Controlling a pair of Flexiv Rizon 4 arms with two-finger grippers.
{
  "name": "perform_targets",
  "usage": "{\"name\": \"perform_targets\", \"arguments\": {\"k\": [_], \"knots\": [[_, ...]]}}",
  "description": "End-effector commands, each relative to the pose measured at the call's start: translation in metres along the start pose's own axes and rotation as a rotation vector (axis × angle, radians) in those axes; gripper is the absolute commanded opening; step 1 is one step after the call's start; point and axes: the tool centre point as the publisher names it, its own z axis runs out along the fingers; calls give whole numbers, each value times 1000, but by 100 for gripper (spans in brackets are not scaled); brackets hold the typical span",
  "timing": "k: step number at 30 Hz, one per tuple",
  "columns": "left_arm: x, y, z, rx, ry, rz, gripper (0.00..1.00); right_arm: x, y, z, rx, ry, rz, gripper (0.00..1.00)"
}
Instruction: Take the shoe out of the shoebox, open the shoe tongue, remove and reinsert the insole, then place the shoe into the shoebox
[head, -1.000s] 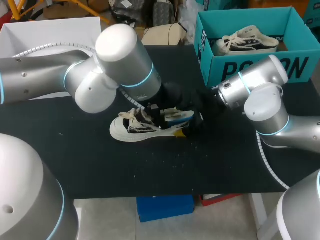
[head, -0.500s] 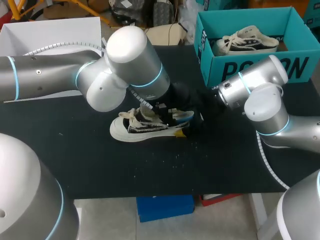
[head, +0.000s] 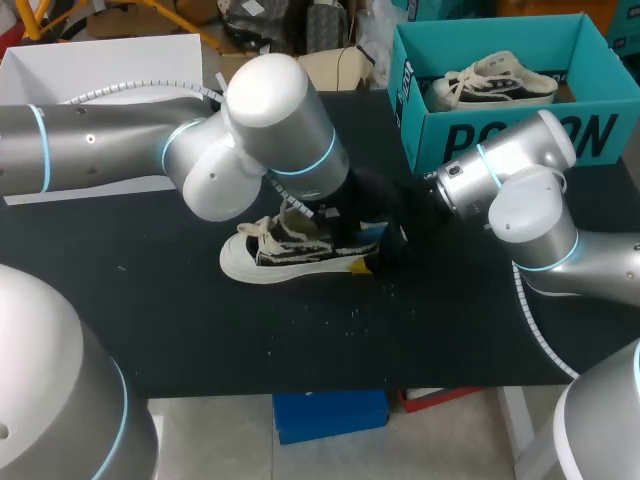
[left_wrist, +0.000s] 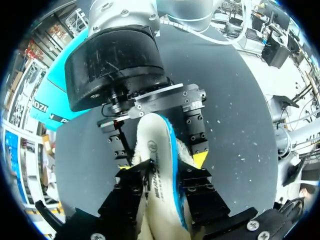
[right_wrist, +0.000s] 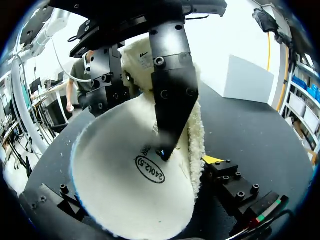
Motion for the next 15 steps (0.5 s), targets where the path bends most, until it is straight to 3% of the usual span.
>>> {"name": "perform_targets", "arguments": {"k": [1, 15], "knots": [[-2, 1, 0, 3, 4, 4, 0, 0, -4, 5, 2, 0, 1, 0], [25, -4, -36, 49, 39, 53, 0, 0, -4, 5, 2, 0, 1, 0]]}}
